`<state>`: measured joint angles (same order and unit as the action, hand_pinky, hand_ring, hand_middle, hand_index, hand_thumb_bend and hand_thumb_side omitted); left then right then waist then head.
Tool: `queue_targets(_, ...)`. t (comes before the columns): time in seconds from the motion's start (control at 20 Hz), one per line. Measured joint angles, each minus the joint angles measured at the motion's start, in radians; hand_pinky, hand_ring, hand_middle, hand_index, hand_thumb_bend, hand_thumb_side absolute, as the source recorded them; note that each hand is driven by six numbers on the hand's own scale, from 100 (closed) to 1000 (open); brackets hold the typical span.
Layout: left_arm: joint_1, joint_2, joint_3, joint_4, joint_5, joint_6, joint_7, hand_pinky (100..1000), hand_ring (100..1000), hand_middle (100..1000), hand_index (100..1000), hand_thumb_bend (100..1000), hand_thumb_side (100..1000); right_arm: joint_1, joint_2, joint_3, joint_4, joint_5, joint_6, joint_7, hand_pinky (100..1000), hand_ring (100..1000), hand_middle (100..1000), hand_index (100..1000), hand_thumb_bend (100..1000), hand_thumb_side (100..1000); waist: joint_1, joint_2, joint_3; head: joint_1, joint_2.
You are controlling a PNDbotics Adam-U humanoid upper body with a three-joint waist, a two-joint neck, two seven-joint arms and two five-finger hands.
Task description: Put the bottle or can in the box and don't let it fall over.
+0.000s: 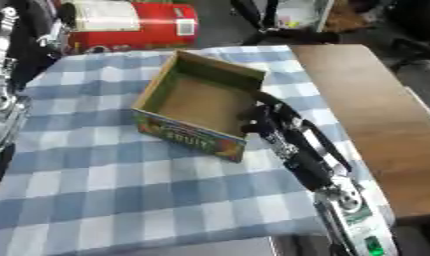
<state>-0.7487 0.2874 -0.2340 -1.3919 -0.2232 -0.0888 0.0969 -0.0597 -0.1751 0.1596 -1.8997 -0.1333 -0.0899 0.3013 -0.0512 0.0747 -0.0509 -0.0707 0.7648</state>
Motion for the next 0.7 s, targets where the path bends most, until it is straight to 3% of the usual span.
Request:
queue_targets(0.05,-0.009,-0.006,-0.008,0.021,-0.028,-0.001,-0.015,570,453,414,689,100,358,0.003,0.004,0.0,0.007,-0.001,0.005,-0.005,801,845,682,937,100,657,0.0,0.0,-0.003,0.001,0.0)
queue_targets(0.1,-0.015,-0.01,-0.015,0.043,-0.056,-0.001,-0.028,624,493,461,730,100,336,0.007,0.006,-0.001,0.015,-0.003,0.012,-0.011,800,844,680,935,100,653,0.0,0.0,-0.005,0.002,0.0)
queue_targets(0.15,-0.022,-0.015,-0.022,0.074,-0.097,-0.003,-0.045,731,590,551,820,215,523,0.008,0.011,-0.002,0.028,-0.003,0.021,-0.017,800,845,679,931,100,642,0.0,0.0,-0.01,0.002,0.0)
queue_targets(0.2,-0.03,-0.021,-0.028,0.104,-0.142,-0.004,-0.059,843,729,687,921,558,738,0.008,0.016,-0.004,0.039,-0.003,0.03,-0.023,800,846,678,925,100,641,0.0,-0.001,-0.014,0.003,0.0)
queue_targets(0.3,-0.037,-0.031,-0.036,0.162,-0.247,-0.004,-0.092,940,838,800,960,787,862,0.01,0.024,-0.005,0.061,-0.001,0.045,-0.034,800,846,676,923,100,630,0.0,-0.001,-0.018,0.003,0.0)
queue_targets(0.55,-0.038,-0.049,-0.034,0.223,-0.405,-0.027,-0.132,969,896,874,983,932,1000,0.013,0.035,-0.005,0.091,0.023,0.061,-0.043,799,846,676,925,100,621,0.0,-0.001,-0.023,0.0,0.0)
queue_targets(0.7,-0.038,-0.051,-0.033,0.232,-0.428,-0.04,-0.135,979,915,907,1000,968,1000,0.013,0.039,-0.005,0.096,0.028,0.061,-0.043,800,846,676,928,100,623,0.0,-0.001,-0.023,-0.002,0.003)
